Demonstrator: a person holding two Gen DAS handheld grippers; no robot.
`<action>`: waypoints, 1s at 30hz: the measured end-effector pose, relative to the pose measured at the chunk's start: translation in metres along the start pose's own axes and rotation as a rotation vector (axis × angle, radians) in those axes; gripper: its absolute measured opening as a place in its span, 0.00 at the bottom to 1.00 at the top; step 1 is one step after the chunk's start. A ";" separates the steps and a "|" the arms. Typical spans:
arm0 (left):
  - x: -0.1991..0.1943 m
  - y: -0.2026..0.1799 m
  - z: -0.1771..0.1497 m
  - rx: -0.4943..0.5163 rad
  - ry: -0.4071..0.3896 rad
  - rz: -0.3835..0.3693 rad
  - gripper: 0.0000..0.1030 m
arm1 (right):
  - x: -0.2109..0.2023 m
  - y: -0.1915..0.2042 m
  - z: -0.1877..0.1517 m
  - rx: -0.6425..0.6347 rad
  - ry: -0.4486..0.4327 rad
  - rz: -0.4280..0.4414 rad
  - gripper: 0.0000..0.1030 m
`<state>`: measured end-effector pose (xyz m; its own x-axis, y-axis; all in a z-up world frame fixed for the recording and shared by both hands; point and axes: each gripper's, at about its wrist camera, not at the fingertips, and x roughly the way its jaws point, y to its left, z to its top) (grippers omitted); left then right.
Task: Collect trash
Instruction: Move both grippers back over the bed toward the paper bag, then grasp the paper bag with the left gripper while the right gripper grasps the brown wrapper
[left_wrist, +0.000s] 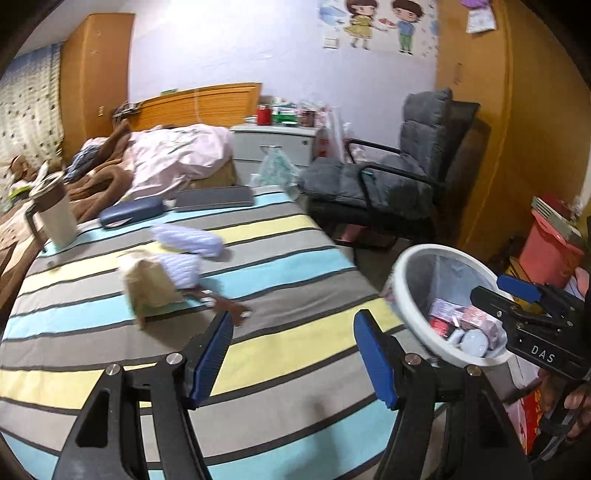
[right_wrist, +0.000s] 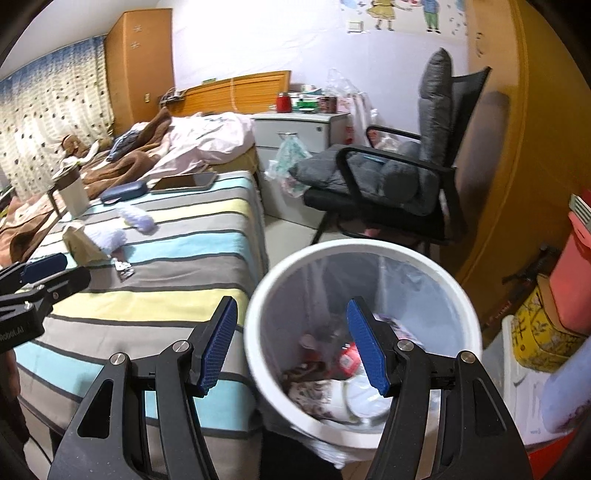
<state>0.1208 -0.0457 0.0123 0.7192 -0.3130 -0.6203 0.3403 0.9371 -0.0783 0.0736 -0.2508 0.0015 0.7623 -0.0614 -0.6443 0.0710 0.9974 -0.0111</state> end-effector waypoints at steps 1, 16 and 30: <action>-0.001 0.008 -0.001 -0.012 0.000 0.012 0.68 | 0.002 0.004 0.001 -0.007 0.003 0.008 0.62; -0.004 0.095 -0.013 -0.113 0.017 0.142 0.70 | 0.037 0.066 0.013 -0.117 0.057 0.118 0.62; 0.045 0.124 0.008 -0.060 0.083 0.139 0.73 | 0.061 0.096 0.019 -0.170 0.114 0.161 0.62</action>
<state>0.2001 0.0547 -0.0194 0.7035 -0.1680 -0.6905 0.2026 0.9787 -0.0317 0.1394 -0.1591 -0.0240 0.6772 0.0938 -0.7298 -0.1617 0.9866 -0.0232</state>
